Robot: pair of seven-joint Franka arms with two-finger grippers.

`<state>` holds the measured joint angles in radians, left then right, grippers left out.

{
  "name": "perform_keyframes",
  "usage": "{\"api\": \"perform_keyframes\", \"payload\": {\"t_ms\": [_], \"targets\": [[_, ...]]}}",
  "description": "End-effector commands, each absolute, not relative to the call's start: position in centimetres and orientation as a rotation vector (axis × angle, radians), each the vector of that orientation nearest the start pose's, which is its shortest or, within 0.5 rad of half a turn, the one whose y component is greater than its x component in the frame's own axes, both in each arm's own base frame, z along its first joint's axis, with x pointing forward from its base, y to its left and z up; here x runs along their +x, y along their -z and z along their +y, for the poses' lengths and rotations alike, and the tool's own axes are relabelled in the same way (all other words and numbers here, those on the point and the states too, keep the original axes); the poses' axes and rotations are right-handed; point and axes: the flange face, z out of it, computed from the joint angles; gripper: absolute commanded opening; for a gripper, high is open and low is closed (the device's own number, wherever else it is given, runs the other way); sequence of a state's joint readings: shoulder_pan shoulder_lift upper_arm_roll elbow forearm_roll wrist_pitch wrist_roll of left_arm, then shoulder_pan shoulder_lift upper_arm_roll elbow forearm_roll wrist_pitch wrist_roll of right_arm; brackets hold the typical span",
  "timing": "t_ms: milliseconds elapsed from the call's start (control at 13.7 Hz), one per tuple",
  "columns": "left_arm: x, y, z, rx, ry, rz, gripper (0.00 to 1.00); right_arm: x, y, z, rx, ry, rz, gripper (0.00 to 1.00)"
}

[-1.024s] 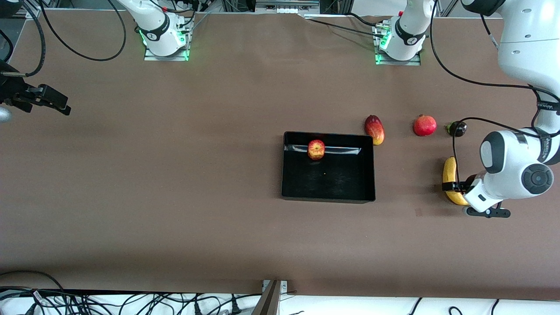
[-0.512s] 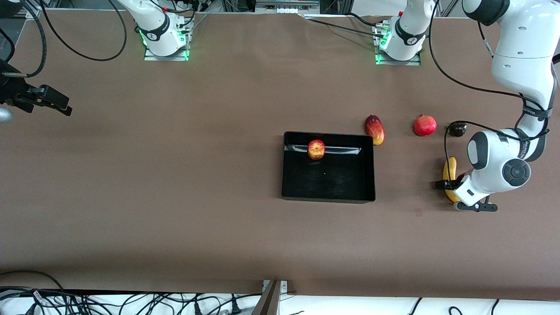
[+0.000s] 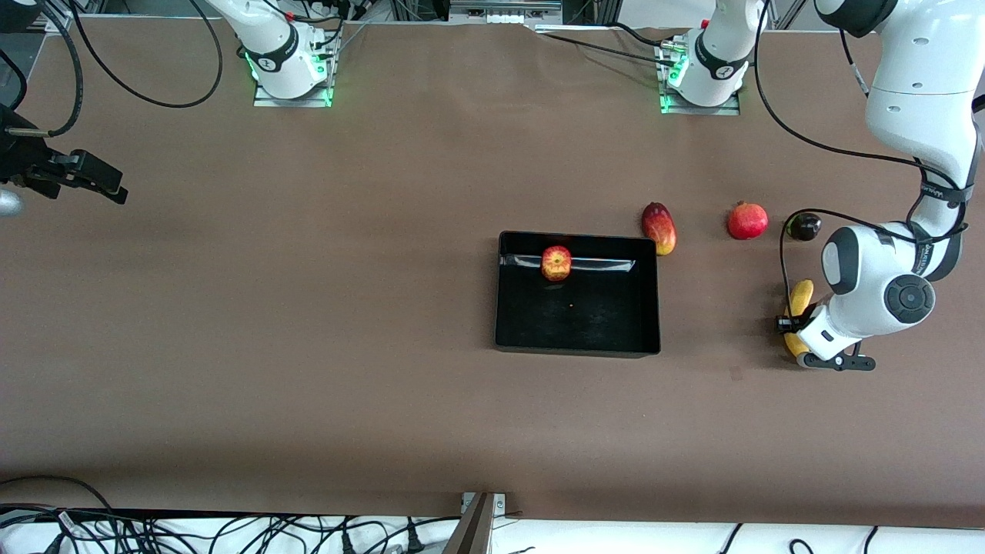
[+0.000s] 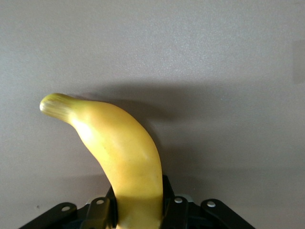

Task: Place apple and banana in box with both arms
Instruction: 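Lift the banana with the left gripper and carry it over the box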

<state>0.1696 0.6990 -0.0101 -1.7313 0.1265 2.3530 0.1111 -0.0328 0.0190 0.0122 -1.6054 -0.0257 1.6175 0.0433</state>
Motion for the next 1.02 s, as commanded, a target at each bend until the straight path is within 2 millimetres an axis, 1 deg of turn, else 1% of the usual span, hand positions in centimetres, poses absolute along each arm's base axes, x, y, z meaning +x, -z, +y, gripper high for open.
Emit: {"api": "perform_keyframes", "payload": {"t_ms": [0,73,146,220,293,366,439,512,585,732,805,878,951], "targets": [[64.1,-19.5,10.2,-3.046,-0.186,0.122,0.00,56.6,-60.6,-1.2,-3.154,-0.014,0.120,1.00],[64.2,-21.5,9.0,-3.040,-0.221,0.126,0.00,56.6,-60.6,-1.2,-3.154,-0.014,0.120,1.00],[64.1,-23.8,6.9,-3.040,-0.254,0.128,0.00,56.6,-60.6,-1.2,-3.154,-0.014,0.120,1.00],[63.7,-26.3,4.8,-3.037,-0.304,0.087,0.00,56.6,-60.6,-1.2,-3.154,-0.014,0.120,1.00],[63.4,-28.1,2.3,-3.045,-0.331,0.037,0.00,56.6,-60.6,-1.2,-3.154,-0.012,0.120,1.00],[63.2,-29.9,-0.9,-3.066,-0.322,-0.009,0.00,56.6,-60.6,-1.2,-3.154,-0.009,0.120,1.00],[63.1,-31.6,-3.5,-3.085,-0.294,-0.086,0.00,56.7,-60.6,-1.1,-3.154,-0.007,0.118,1.00],[63.0,-32.8,-5.7,-3.098,-0.266,-0.151,0.00,56.6,-60.6,-1.2,-3.154,-0.009,0.120,1.00],[62.7,-33.9,-8.3,-3.114,-0.246,-0.198,0.00,56.6,-60.6,-1.2,-3.154,-0.009,0.118,1.00],[62.2,-35.0,-12.0,-3.152,-0.226,-0.304,0.00,56.6,-60.6,-1.2,-3.154,-0.009,0.118,1.00],[62.1,-35.2,-13.4,-3.153,-0.212,-0.344,0.00,56.6,-60.6,-1.2,-3.154,-0.012,0.118,1.00],[62.1,-34.9,-15.1,-3.153,-0.182,-0.380,0.00,56.6,-60.6,-1.2,-3.154,-0.014,0.118,1.00],[62.0,-34.0,-16.7,-3.145,-0.173,-0.428,0.00,56.6,-60.6,-1.2,-3.154,-0.014,0.118,1.00]]}}
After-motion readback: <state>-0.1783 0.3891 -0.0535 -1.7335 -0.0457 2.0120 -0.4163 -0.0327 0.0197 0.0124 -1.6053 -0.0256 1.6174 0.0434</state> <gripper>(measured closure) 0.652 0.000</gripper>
